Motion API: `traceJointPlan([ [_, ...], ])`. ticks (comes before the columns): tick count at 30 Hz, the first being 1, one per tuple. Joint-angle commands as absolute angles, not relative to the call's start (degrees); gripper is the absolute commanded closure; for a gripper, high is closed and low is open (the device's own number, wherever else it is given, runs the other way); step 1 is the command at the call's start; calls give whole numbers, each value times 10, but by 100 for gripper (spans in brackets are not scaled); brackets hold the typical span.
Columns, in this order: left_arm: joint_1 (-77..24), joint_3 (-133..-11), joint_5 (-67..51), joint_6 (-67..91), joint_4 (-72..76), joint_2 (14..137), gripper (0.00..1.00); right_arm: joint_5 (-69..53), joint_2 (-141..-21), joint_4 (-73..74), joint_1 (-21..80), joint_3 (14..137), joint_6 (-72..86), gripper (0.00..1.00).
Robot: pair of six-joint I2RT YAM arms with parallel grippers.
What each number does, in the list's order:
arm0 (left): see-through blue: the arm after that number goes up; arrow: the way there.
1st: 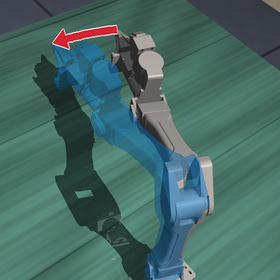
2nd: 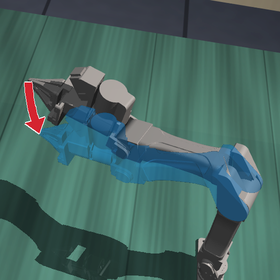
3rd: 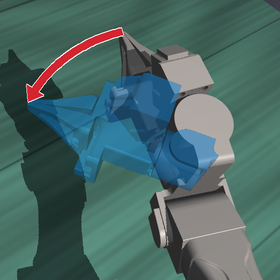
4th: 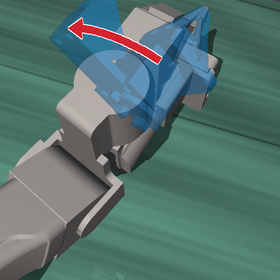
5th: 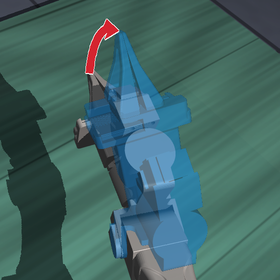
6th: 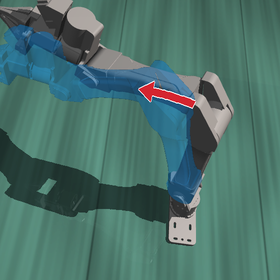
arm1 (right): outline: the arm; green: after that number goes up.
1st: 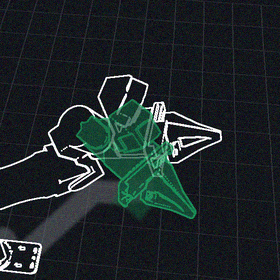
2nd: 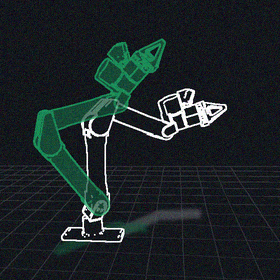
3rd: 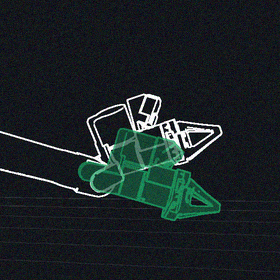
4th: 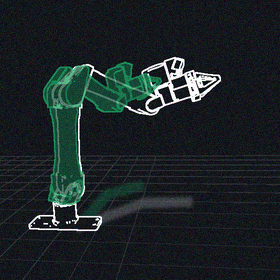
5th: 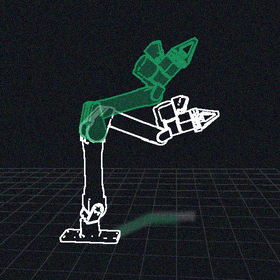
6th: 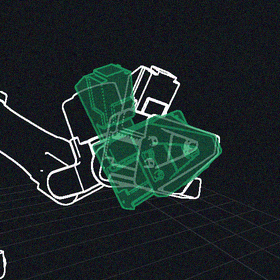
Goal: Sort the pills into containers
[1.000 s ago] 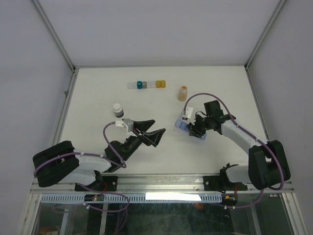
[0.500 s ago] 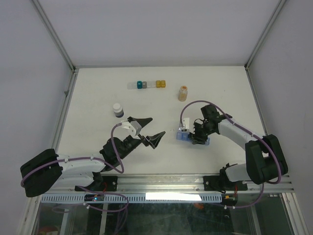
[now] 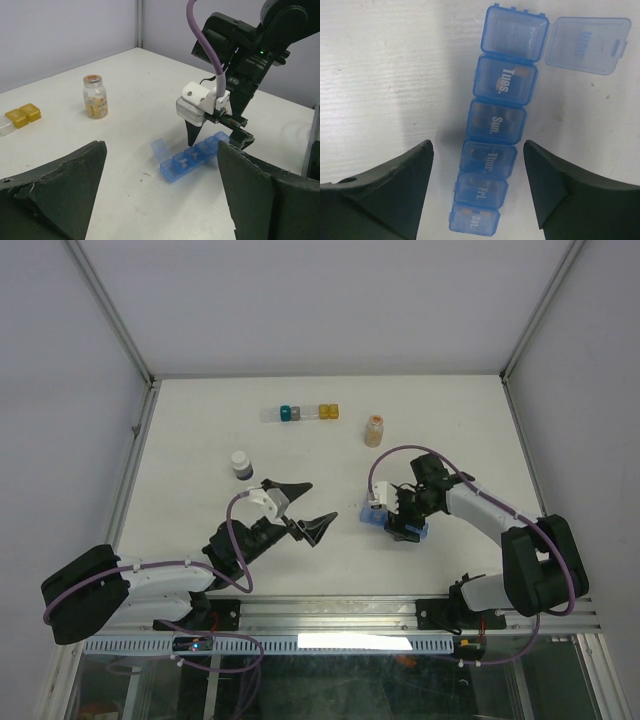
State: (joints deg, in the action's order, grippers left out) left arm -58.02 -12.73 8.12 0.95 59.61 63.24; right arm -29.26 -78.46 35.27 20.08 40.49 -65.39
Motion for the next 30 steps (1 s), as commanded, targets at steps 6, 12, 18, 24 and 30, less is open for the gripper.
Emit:
traceJointPlan([
  [6, -443, -161, -121, 131, 647, 683, 1, -383, -715, 419, 162, 490, -618, 14],
  [12, -344, -341, -205, 254, 530, 821, 1, -353, -685, 373, 142, 588, -456, 1],
  [18, -340, -591, -180, 182, 292, 963, 3, -600, -755, 337, 48, 721, -218, 1],
  [24, -344, -853, -114, 101, 86, 1131, 15, -575, -738, 214, -23, 634, -141, 1],
  [30, -372, -1050, -54, 27, -34, 1253, 19, -565, -717, 178, -64, 595, -130, 1],
])
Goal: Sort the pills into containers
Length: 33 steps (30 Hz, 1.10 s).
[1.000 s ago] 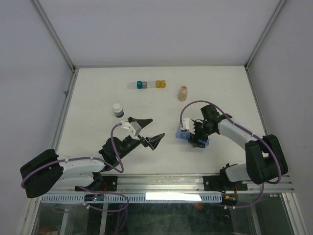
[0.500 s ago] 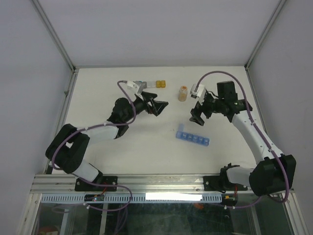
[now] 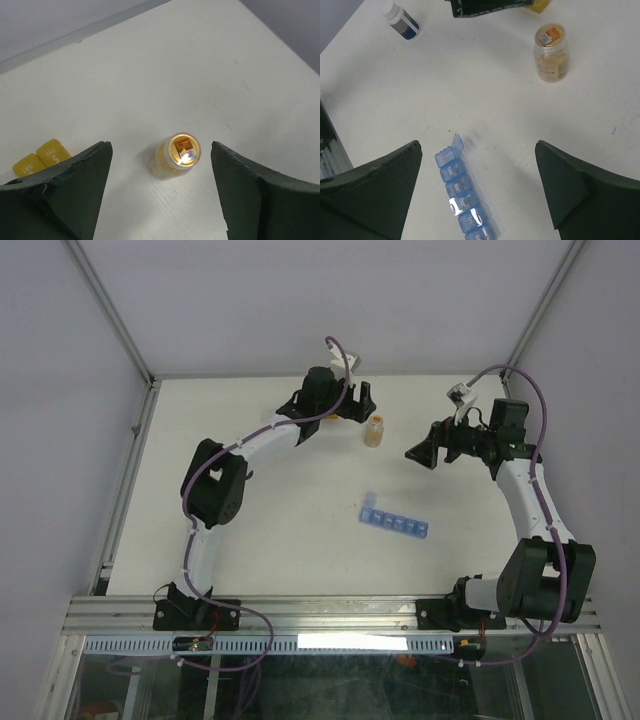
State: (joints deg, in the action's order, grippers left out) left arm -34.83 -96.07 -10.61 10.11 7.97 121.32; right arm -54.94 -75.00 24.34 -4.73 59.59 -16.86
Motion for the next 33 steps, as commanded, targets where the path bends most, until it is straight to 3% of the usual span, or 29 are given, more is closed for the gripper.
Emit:
traceJointPlan([
  [1, -375, -1055, -52, 21, -36, 1262, 20, -568, -720, 176, -68, 593, -128, 1],
  [19, -392, -1092, -33, 13, 9, 1341, 17, -592, -755, 163, -91, 577, -123, 1],
  [33, -394, -1109, -44, 23, 28, 1363, 33, -597, -758, 156, -92, 571, -120, 2],
])
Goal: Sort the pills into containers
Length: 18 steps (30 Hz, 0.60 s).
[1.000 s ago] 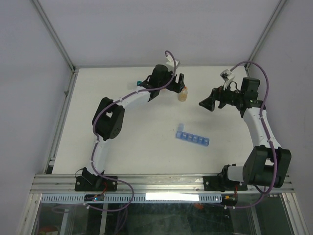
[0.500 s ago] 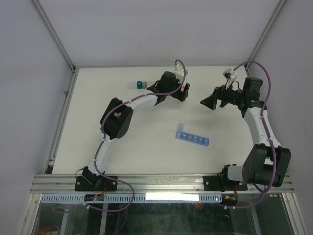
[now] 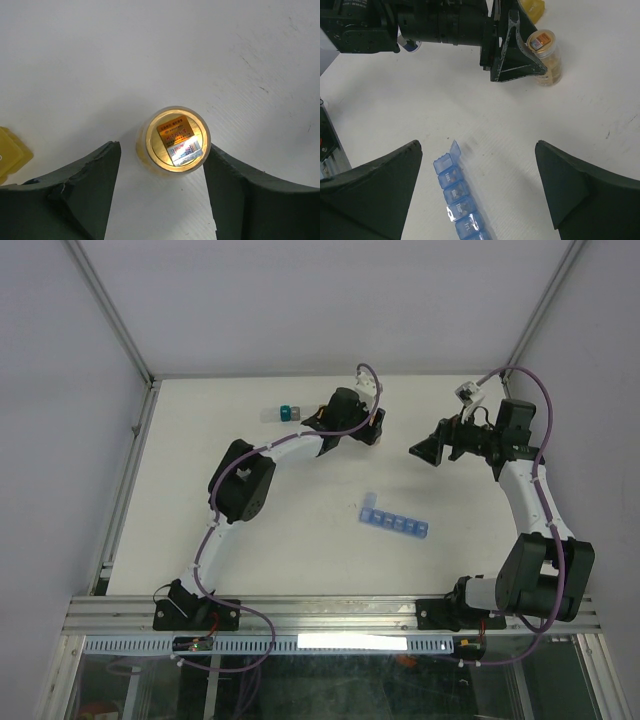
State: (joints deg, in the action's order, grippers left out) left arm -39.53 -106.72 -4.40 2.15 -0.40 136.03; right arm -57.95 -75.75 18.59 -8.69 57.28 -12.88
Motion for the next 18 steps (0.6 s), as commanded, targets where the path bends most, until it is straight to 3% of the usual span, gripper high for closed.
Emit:
traceJointPlan([
  [1, -394, -1112, -43, 23, 28, 1365, 35, -597, -758, 155, -94, 571, -120, 2],
  [7, -394, -1101, -41, 25, 42, 1357, 60, -612, -759, 150, -95, 567, -114, 2],
  [10, -392, -1052, -36, 32, 78, 1326, 82, -626, -756, 146, -96, 564, -114, 2],
  [18, -381, -789, -97, 106, 276, 1106, 90, -704, -720, 157, -94, 550, -169, 6],
])
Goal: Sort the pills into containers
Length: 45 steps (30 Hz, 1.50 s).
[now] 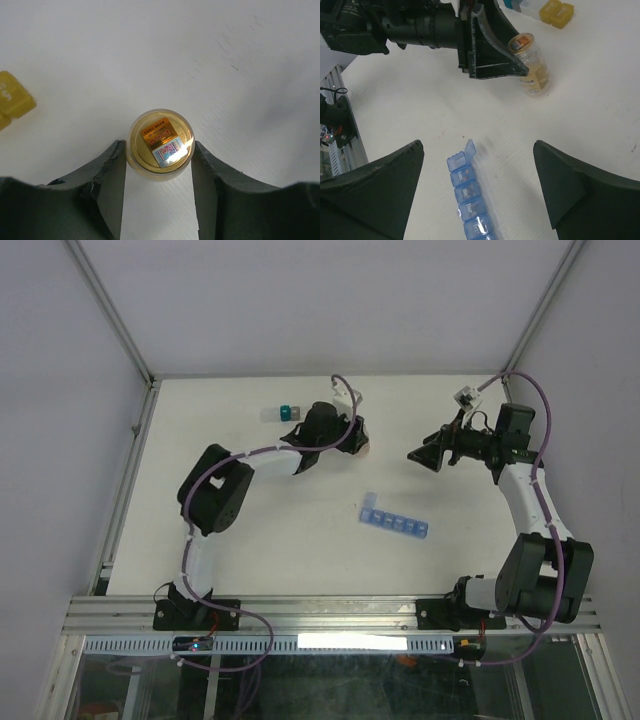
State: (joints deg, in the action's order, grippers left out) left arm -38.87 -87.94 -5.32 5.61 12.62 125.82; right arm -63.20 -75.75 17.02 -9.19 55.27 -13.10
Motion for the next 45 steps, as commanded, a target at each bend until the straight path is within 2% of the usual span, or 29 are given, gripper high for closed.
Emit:
traceJointPlan([
  [1, -381, -764, -108, 120, 289, 1078, 91, -707, -705, 158, -92, 544, -186, 7],
  [5, -381, -656, -167, 194, 338, 973, 92, -730, -641, 113, -65, 497, -231, 6],
  [9, -394, -543, -168, 254, 367, 872, 94, -819, -582, 48, -30, 441, -251, 1],
  [13, -423, -436, -149, 291, 404, 760, 94, -785, -544, 43, 7, 433, -262, 1],
  [18, -458, -367, -119, 348, 425, 690, 94, -726, -517, 38, 49, 428, -262, 4],
  [23, -506, -355, -28, 367, 434, 682, 94, -682, -514, 26, 103, 422, -260, 6],
  [29, -535, -370, 1, 384, 457, 720, 95, -609, -516, -37, 154, 393, -222, 9],
  [38, -563, -387, 37, 391, 455, 746, 95, -534, -539, -26, 215, 395, -255, 25],
  [45, -566, -382, 51, 393, 450, 737, 95, -501, -561, -1, 241, 408, -278, 32],
])
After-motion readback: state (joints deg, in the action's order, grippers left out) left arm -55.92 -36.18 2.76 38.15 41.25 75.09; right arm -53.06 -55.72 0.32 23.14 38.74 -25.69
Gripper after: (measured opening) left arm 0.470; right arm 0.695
